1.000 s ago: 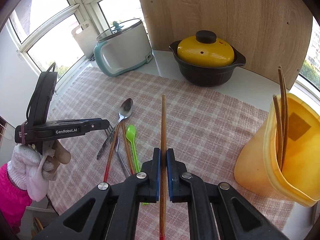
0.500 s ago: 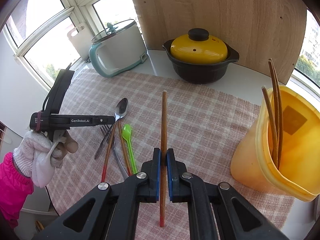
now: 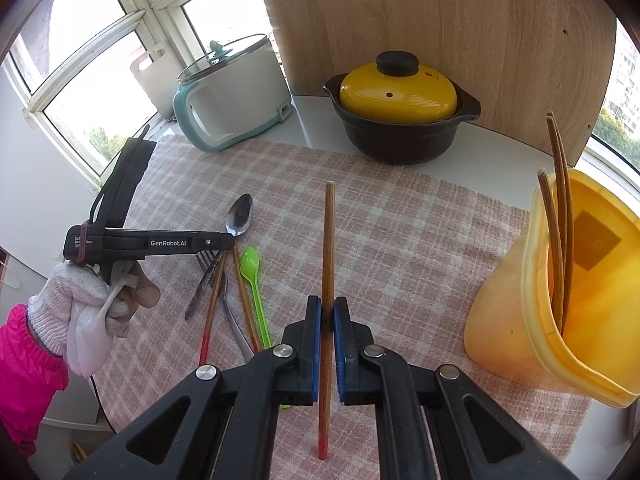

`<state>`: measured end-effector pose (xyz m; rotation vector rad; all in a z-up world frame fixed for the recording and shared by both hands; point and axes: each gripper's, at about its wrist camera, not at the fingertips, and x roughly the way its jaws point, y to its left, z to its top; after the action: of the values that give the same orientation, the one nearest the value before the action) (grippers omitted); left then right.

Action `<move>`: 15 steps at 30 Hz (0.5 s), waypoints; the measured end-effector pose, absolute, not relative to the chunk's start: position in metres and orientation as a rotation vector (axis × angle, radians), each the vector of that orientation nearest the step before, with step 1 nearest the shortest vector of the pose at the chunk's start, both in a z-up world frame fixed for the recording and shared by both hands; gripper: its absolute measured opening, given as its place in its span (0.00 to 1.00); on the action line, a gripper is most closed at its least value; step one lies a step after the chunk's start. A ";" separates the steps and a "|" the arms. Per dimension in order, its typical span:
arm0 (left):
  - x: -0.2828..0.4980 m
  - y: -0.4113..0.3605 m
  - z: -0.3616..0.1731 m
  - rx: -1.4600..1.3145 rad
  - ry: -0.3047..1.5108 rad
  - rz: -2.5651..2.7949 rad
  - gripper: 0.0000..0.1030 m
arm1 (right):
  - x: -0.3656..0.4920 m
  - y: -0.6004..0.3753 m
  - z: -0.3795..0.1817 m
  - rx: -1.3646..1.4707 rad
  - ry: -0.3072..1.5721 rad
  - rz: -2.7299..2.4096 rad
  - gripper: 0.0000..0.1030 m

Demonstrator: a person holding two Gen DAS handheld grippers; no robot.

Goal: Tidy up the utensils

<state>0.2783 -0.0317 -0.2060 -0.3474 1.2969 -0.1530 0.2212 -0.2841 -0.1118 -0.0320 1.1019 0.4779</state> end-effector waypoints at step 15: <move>0.275 -0.029 -0.201 -0.371 1.261 -0.155 0.04 | 0.224 -0.281 -0.114 -0.037 1.105 0.480 0.03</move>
<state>0.2755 -0.0291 -0.2006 -0.3706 1.2611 -0.1551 0.2241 -0.2808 -0.1138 -0.0373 1.1046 0.4799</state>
